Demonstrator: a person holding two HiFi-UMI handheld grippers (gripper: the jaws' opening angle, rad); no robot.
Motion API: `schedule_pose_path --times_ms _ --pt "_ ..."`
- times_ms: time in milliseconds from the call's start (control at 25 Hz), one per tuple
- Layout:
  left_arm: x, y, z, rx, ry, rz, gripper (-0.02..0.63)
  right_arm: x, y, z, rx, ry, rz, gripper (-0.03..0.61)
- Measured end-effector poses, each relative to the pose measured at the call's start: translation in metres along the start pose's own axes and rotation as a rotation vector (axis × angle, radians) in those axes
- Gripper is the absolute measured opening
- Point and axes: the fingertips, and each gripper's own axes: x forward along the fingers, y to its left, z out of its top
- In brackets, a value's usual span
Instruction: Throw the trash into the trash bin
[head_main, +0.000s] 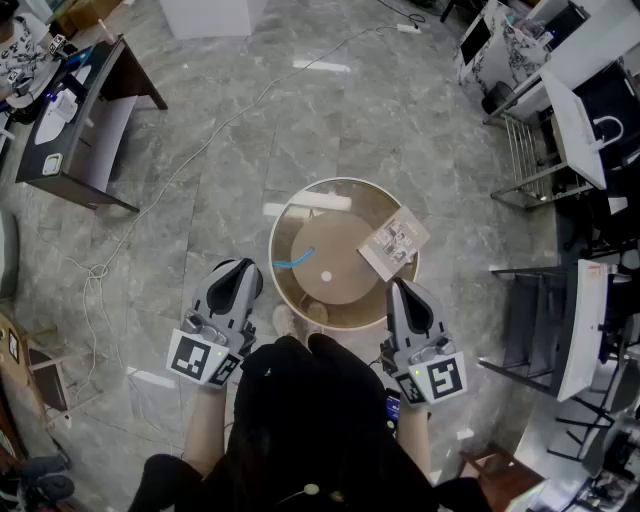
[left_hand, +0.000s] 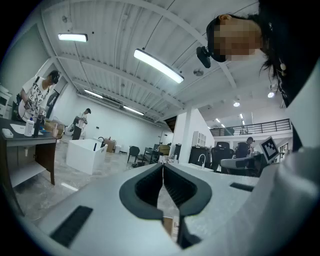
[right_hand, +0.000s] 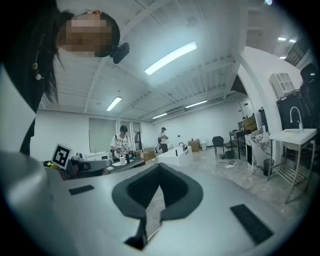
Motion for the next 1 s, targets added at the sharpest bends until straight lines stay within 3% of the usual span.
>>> schedule_pose_path --times_ms 560,880,1000 --pt "-0.002 0.008 -0.003 -0.013 0.008 0.037 0.009 0.018 0.005 -0.018 -0.006 0.052 0.051 0.003" --pt "-0.009 0.033 -0.053 -0.085 0.089 0.090 0.009 0.053 0.021 -0.084 -0.138 0.240 0.134 0.020" --pt "-0.014 0.045 -0.084 -0.137 0.144 0.116 0.022 0.064 0.029 -0.118 -0.172 0.331 0.186 0.103"
